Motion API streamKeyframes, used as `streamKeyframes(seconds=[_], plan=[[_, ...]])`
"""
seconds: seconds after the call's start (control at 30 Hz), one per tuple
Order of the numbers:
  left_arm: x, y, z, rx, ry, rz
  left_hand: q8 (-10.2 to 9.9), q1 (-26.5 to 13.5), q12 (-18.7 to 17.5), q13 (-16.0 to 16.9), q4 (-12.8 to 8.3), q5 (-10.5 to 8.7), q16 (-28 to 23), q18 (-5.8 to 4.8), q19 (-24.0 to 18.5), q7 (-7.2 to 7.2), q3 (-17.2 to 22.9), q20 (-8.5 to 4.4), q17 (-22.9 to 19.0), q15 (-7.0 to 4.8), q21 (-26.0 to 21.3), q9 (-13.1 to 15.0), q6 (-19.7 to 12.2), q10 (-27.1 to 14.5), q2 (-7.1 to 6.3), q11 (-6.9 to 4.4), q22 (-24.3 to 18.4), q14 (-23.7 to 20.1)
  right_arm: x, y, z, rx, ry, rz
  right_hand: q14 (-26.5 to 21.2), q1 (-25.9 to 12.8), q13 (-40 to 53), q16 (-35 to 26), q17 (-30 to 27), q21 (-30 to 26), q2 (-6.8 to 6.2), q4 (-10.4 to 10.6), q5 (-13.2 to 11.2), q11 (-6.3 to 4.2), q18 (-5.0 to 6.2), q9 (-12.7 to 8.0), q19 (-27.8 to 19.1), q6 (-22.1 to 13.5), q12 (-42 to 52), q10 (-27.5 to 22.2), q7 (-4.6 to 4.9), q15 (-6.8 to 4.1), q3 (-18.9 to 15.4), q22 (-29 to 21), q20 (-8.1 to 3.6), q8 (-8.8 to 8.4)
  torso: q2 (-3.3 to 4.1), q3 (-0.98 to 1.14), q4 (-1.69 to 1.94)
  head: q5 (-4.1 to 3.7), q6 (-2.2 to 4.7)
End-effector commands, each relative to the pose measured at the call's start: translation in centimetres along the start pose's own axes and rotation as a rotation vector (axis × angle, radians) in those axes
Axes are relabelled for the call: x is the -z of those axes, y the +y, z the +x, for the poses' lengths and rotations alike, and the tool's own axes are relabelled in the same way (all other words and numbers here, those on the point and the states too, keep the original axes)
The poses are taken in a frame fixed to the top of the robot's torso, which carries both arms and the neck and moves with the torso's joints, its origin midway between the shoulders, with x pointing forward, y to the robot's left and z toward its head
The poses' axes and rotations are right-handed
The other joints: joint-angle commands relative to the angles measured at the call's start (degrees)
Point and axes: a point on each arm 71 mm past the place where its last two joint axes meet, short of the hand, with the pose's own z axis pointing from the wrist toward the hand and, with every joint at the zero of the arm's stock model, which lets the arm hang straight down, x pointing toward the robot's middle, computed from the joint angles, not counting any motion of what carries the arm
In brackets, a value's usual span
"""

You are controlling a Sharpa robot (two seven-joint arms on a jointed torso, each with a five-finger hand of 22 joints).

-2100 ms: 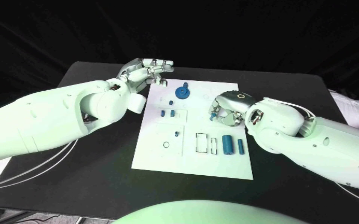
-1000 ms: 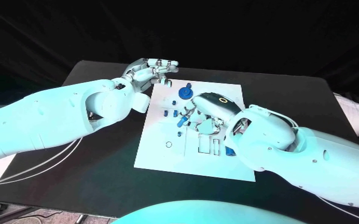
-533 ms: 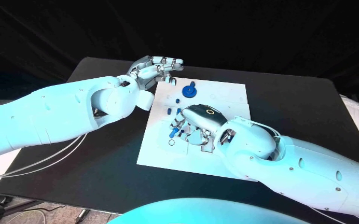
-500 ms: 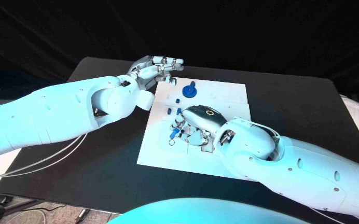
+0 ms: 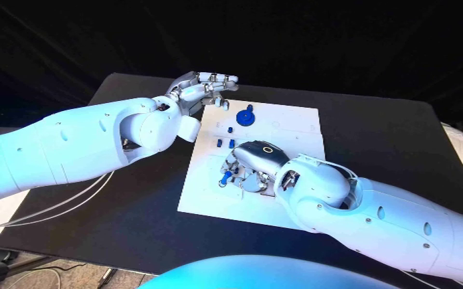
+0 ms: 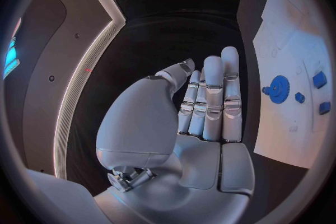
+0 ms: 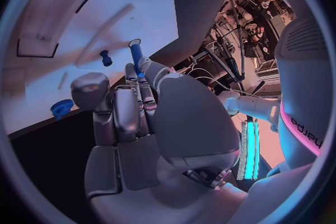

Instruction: Assemble the parts on the task board

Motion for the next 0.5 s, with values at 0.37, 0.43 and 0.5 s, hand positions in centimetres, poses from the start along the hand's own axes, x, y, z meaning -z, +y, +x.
streamKeyframes(seconds=[0.37,0.43,0.5], plan=[[-0.08,-0.04,0.24,0.004,0.021,0.004,0.06,0.09,0.44,-0.08,-0.13,0.30,-0.08,0.57,0.19,0.16,-0.33,0.41,-0.07,-0.07,-0.32,-0.07,-0.41,-0.33,0.14,0.04,-0.11,-0.47,-0.29,-0.10,0.97,0.038,0.037,0.001,2.27,-0.40,0.10,0.22,0.03,0.27,0.18,-0.08,0.22,-1.42,-0.22,0.09,0.34,0.31,0.01,1.66,-0.13,-0.33,0.48,0.04,-0.14,0.08,-0.03,-0.05,0.02,0.43,0.19],[-0.08,-0.04,0.26,0.004,0.021,0.004,0.06,0.09,0.44,-0.08,-0.13,0.30,-0.08,0.57,0.19,0.16,-0.33,0.41,-0.07,-0.07,-0.32,-0.07,-0.41,-0.33,0.14,0.04,-0.11,-0.47,-0.33,-0.10,1.05,0.044,0.036,0.001,2.27,-0.44,0.11,0.23,0.02,0.28,0.17,-0.11,0.26,-1.43,-0.22,0.09,0.34,0.33,-0.03,1.69,-0.14,-0.33,0.51,0.05,-0.13,0.07,-0.04,-0.05,0.01,0.45,0.05],[-0.08,-0.05,0.26,0.004,0.021,0.005,0.06,0.09,0.44,-0.08,-0.13,0.30,-0.08,0.57,0.19,0.16,-0.33,0.41,-0.07,-0.07,-0.32,-0.07,-0.41,-0.33,0.14,0.04,-0.11,-0.47,-0.40,-0.07,1.16,0.048,0.036,0.000,2.27,-0.44,0.11,0.23,0.02,0.28,0.17,-0.11,0.26,-1.43,-0.22,0.09,0.34,0.33,-0.03,1.69,-0.14,-0.33,0.51,0.05,-0.13,0.07,0.00,-0.04,0.00,0.43,0.01]])
